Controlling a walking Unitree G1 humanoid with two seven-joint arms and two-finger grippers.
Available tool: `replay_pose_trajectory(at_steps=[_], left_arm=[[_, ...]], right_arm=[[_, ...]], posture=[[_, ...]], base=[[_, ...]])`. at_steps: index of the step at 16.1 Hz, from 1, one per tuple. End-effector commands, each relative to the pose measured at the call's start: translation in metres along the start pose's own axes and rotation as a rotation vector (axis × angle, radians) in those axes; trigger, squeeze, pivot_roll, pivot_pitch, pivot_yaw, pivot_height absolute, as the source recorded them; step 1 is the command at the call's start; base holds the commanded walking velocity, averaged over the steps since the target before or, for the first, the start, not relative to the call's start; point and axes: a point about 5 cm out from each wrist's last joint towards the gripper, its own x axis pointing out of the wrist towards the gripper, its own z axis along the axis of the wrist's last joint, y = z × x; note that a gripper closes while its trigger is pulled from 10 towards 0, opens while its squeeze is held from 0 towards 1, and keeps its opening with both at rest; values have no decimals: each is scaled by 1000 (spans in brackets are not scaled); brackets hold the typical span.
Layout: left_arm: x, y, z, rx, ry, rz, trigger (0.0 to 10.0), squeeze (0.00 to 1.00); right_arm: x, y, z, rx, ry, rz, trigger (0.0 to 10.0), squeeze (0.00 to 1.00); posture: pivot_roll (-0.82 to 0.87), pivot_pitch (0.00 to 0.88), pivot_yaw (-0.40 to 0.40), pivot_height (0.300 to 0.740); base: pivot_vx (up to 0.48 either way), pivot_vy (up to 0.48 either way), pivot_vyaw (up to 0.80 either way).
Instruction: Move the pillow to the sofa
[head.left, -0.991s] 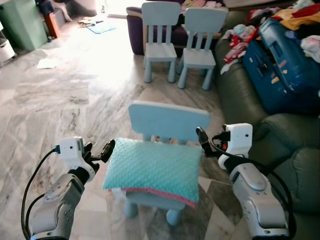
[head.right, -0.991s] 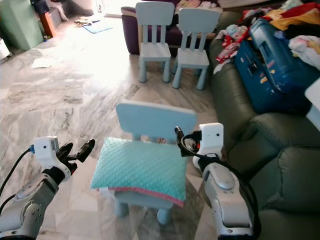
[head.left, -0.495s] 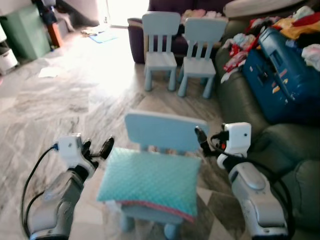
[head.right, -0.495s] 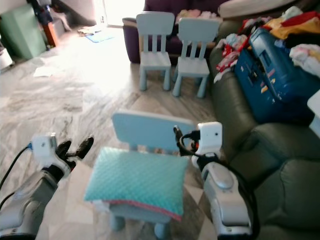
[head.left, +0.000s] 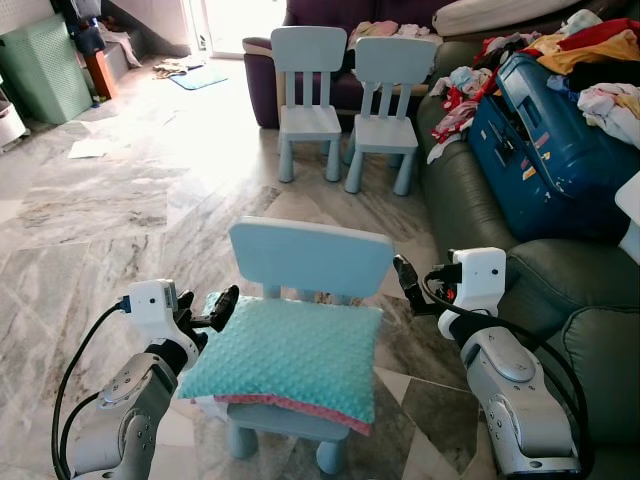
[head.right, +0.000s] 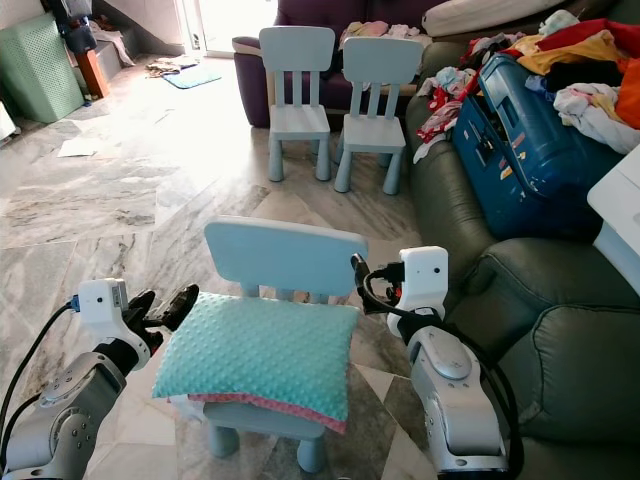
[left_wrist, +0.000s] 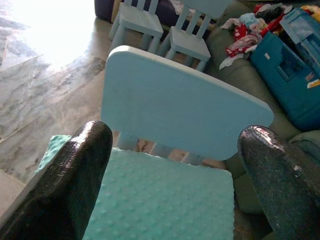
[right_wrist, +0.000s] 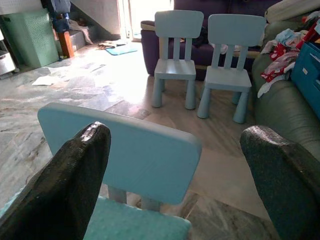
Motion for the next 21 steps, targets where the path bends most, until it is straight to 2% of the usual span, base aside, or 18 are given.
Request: replay_pose_trajectory(at_steps=[1,6,9,10,12,14,16,21], left_arm=[[0,-1,2,24,-2,5,10000,0],[-7,18,1,87,-16,126,10000,0],[-27,31,-14,111,16,196,10000,0],[-34,33,-21,95,32,208,10000,0],[-48,33,-31,90,52,189,10000,0],[-54,31,-38,94,83,185,10000,0],[-54,25,-41,117,99,148,10000,0],[-50,19,-36,111,92,104,10000,0]], right_arm=[[0,0,2,-3,-4,0,10000,0],[-1,4,0,13,13,36,10000,0],[-4,9,-4,38,34,69,10000,0],[-6,10,-6,42,39,77,10000,0],[-11,11,-9,44,47,83,10000,0],[-18,12,-14,58,62,76,10000,0],[-22,14,-15,64,66,77,10000,0],[-25,14,-13,80,66,74,10000,0]], posture=[[-152,88,-43,740],[-146,88,-49,740],[-137,96,-50,740],[-133,103,-50,740],[-127,113,-47,740],[-128,130,-39,740],[-135,136,-35,740],[-141,155,-35,740]], base=[[0,0,0],[0,0,0],[0,0,0],[0,0,0],[0,0,0],[0,0,0],[0,0,0],[0,0,0]])
